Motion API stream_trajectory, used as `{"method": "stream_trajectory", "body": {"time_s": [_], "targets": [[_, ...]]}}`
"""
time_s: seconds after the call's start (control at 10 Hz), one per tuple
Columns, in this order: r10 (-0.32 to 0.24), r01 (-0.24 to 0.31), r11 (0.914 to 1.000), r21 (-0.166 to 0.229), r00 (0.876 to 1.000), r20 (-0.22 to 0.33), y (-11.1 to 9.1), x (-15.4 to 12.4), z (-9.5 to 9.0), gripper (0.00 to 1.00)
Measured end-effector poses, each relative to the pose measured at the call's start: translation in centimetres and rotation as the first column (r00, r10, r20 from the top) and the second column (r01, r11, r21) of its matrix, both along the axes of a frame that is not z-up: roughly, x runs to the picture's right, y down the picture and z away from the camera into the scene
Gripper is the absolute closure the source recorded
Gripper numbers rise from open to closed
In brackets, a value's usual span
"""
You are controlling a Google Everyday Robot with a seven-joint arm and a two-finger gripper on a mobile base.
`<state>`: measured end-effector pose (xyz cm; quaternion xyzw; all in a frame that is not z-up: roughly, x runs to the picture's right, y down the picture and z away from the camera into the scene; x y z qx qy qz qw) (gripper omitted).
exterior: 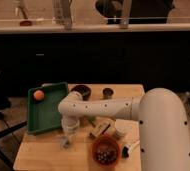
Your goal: Wipe table surface with towel
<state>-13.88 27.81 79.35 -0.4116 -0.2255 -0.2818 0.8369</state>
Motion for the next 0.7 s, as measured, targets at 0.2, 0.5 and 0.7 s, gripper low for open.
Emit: {"method": "stream_trajectory", "body": {"time_s": [0.2,0.5,0.7], "targets": [[-0.040,0.040,0.9988,-0.027,0.999,0.021,1.1,-0.2,-0.9,1.00],[-0.072,0.072,0.9949,-0.071,0.997,0.000,2.6,1.0,-0.8,1.00],[-0.079,0.077,0.9934,-0.085,0.997,-0.021,2.8,1.6,-0.5,1.00]]}}
